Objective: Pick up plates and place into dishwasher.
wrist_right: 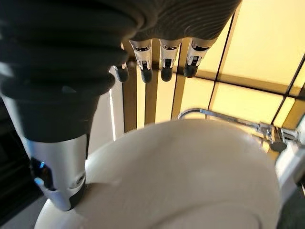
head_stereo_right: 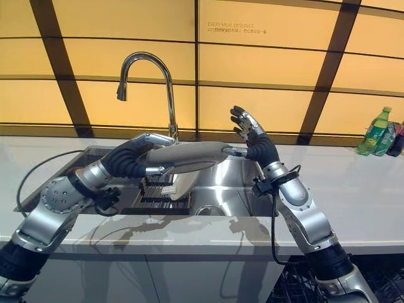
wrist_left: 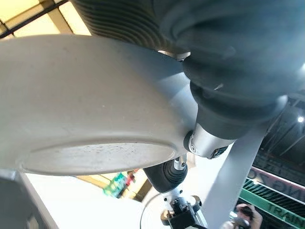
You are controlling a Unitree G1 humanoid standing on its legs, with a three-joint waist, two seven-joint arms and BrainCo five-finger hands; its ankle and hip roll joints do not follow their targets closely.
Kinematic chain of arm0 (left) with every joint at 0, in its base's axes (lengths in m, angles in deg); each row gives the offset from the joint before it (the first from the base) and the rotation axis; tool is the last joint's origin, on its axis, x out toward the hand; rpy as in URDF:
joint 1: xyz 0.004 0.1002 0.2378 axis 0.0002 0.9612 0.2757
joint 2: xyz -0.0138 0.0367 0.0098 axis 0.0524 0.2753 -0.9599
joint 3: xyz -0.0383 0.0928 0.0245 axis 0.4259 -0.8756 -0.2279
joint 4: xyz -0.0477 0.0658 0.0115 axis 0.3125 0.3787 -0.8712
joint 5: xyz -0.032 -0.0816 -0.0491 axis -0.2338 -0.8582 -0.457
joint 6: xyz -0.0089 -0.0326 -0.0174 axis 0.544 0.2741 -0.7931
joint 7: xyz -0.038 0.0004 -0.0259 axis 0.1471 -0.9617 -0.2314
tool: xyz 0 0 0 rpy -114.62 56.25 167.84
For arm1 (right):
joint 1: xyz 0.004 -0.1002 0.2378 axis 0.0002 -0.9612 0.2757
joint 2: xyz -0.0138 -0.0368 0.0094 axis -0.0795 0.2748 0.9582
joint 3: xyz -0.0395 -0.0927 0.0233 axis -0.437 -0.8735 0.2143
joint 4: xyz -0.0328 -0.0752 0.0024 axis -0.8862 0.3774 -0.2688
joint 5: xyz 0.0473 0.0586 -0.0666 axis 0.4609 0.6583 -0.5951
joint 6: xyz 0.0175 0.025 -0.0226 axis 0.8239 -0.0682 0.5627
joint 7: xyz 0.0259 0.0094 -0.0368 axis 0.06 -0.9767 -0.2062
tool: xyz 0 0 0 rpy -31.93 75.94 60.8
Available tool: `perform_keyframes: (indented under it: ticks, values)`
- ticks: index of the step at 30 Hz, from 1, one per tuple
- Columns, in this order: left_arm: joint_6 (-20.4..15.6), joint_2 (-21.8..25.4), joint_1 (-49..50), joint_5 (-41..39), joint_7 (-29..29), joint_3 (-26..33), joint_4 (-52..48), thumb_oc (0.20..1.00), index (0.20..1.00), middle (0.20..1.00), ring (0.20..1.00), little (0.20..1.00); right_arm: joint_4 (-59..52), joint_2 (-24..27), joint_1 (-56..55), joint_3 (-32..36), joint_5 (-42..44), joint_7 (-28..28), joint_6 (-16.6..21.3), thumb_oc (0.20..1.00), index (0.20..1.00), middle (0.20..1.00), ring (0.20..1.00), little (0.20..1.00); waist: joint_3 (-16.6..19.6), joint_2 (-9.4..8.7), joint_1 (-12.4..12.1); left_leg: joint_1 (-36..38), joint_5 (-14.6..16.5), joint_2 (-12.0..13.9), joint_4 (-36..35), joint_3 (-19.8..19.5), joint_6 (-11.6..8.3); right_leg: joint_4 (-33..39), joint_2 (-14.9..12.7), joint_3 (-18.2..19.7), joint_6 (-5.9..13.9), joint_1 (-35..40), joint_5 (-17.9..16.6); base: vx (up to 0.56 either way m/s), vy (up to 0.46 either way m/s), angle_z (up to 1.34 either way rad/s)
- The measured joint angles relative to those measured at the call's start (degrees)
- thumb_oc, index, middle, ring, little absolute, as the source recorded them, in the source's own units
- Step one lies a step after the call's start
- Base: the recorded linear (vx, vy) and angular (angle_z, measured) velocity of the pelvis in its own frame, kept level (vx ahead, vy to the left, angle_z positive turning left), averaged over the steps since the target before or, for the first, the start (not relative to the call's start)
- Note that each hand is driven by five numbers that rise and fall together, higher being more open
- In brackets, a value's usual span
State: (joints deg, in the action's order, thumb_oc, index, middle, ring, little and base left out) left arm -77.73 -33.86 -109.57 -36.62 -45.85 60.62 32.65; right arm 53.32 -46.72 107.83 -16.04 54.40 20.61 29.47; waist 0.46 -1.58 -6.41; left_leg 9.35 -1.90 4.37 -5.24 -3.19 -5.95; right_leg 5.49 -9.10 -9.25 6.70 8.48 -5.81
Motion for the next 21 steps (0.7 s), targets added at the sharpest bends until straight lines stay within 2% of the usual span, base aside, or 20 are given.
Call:
perform_keyframes:
  ticks: [5, 8, 17, 21]
  values:
    - [0.3, -0.7, -0.8, -0.4, -1.9, 0.0, 0.0, 0.200, 0.200, 0.200, 0.200, 0.200, -2.7, 3.7, 0.3, -4.6, 4.0, -10.9, -0.4, 1.000, 1.000, 1.000, 1.000, 1.000, 0.1, -0.13, -0.1, 0.0, 0.0, 0.1, -0.1, 0.0, -0.07, 0.0, 0.1, -0.2, 0.00, 0.0, 0.1, 0.01, -0.029, 0.01]
    - [0.3, -0.6, -0.8, -0.9, -3.3, 0.1, 0.0, 0.200, 0.200, 0.200, 0.200, 0.200, -2.8, 6.8, 0.5, -5.1, 6.0, -16.3, -0.4, 1.000, 1.000, 1.000, 1.000, 1.000, 0.4, -0.55, -0.3, 0.0, 0.1, 0.2, -0.1, 0.0, -0.07, 0.0, 0.2, -0.4, -0.05, 0.1, 0.2, 0.00, -0.010, 0.01]
    - [-0.3, 1.0, -0.8, -3.2, -5.3, 0.1, 0.0, 0.200, 0.200, 0.200, 0.200, 0.200, -2.8, 8.1, 0.7, -5.4, 8.4, -24.8, -0.3, 1.000, 1.000, 1.000, 1.000, 1.000, 1.4, -2.16, -0.8, 0.0, 0.2, 0.4, -0.1, -0.1, -0.25, 0.0, 0.3, -0.6, -0.34, 0.1, 0.4, 0.00, -0.004, 0.00]
    - [-0.3, 1.7, -0.8, -3.2, -5.4, 0.1, 0.0, 0.200, 0.200, 0.200, 0.200, 0.200, -2.5, 8.4, 1.5, -6.5, 8.1, -25.4, -0.3, 1.000, 1.000, 1.000, 1.000, 1.000, 1.6, -2.38, -0.8, 0.0, 0.2, 0.4, -0.1, -0.1, -0.25, 0.0, 0.3, -0.6, -0.35, 0.1, 0.4, 0.00, 0.000, 0.00]
